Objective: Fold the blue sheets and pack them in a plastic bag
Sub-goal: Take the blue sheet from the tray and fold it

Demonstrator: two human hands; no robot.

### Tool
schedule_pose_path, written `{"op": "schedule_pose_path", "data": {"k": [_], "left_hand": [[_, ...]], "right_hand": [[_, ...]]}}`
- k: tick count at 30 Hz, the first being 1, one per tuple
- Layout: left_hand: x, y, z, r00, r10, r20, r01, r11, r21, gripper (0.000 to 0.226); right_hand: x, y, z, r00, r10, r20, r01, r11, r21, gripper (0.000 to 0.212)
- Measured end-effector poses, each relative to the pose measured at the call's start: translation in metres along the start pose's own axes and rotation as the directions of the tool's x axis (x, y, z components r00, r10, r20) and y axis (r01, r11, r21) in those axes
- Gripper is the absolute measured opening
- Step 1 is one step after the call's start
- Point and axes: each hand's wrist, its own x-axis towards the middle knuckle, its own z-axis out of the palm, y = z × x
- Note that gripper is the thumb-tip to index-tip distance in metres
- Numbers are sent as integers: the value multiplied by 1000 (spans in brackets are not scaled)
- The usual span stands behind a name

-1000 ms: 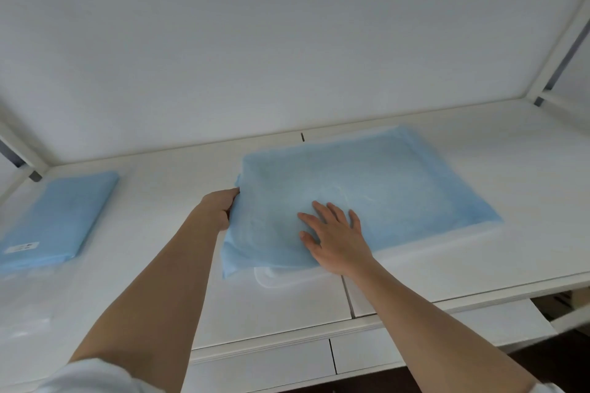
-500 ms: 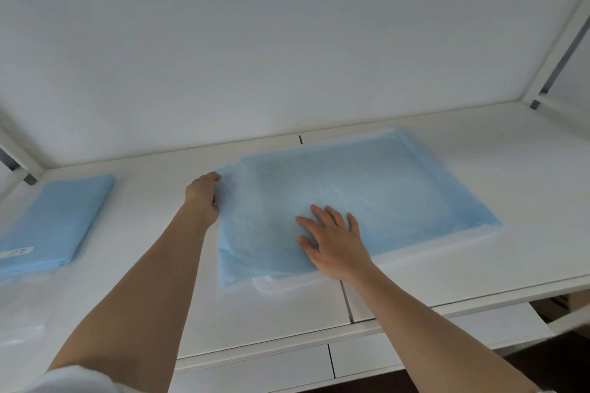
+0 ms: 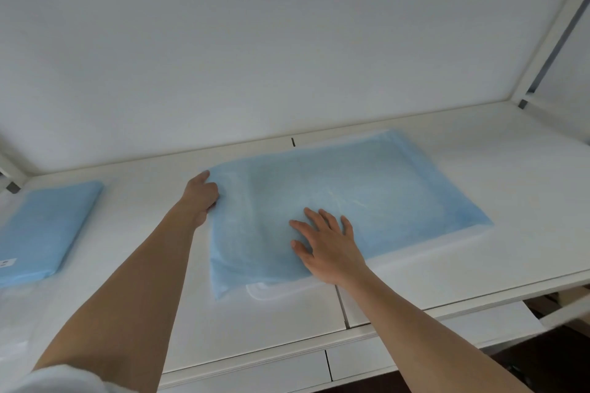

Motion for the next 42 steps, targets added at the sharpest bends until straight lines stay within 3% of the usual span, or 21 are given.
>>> {"op": "schedule_pose_path", "data": {"k": [5, 9, 13, 14, 16, 18, 20, 23, 25, 28, 33, 36, 38, 40, 42], "left_hand": [[-8, 4, 2, 983, 179, 47, -185, 958, 218, 75], [-12, 14, 7, 918, 377, 123, -390, 804, 449, 86], [-27, 25, 18, 872, 415, 258, -488, 719, 494, 92], [-29, 27, 19, 878, 354, 323, -470, 768, 435, 89], [-36, 29, 22, 870, 112, 480, -251, 938, 238, 76], [-44, 30, 25, 836, 18, 549, -54, 997, 50, 67], [-50, 30, 25, 872, 64, 485, -74, 997, 1, 67], [-58, 28, 27, 921, 120, 371, -160, 984, 78, 67], [-62, 26, 30, 954, 125, 273, -169, 975, 144, 61], [-66, 26, 35, 978, 76, 196, -133, 945, 299, 47], [-79, 25, 53, 961, -29, 274, -88, 910, 405, 37], [-91, 31, 73, 958, 59, 279, -121, 970, 210, 37], [-94, 34, 89, 967, 135, 218, -175, 969, 173, 42], [-96, 34, 105, 956, 237, 174, -279, 918, 282, 45], [-101, 33, 122, 914, 376, 153, -402, 785, 471, 45]], "right_hand": [[0, 0, 0, 1000, -2, -3, 2, 1000, 1, 48], [0, 0, 1, 1000, -3, -15, 3, 1000, 1, 47], [1, 1, 2, 1000, -5, -20, 5, 1000, 4, 48], [1, 1, 2, 1000, -3, -19, 3, 1000, 9, 48], [1, 1, 1, 1000, -5, -26, 6, 1000, 20, 48], [2, 3, 0, 998, 2, -65, 2, 998, 63, 46], [4, 6, -3, 987, 40, -153, -7, 978, 209, 38], [7, 14, -8, 947, 117, -300, 45, 874, 483, 24], [6, 21, -13, 922, 140, -362, 85, 838, 539, 23], [5, 36, -22, 882, 173, -439, 96, 845, 526, 29], [-4, 70, -46, 820, 279, -500, -50, 905, 424, 29], [-15, 96, -62, 712, 364, -601, -193, 924, 331, 29], [-24, 115, -69, 622, 432, -653, -290, 902, 321, 36], [-33, 135, -75, 579, 523, -626, -382, 852, 358, 45], [-41, 157, -78, 562, 592, -578, -451, 805, 385, 48]]}}
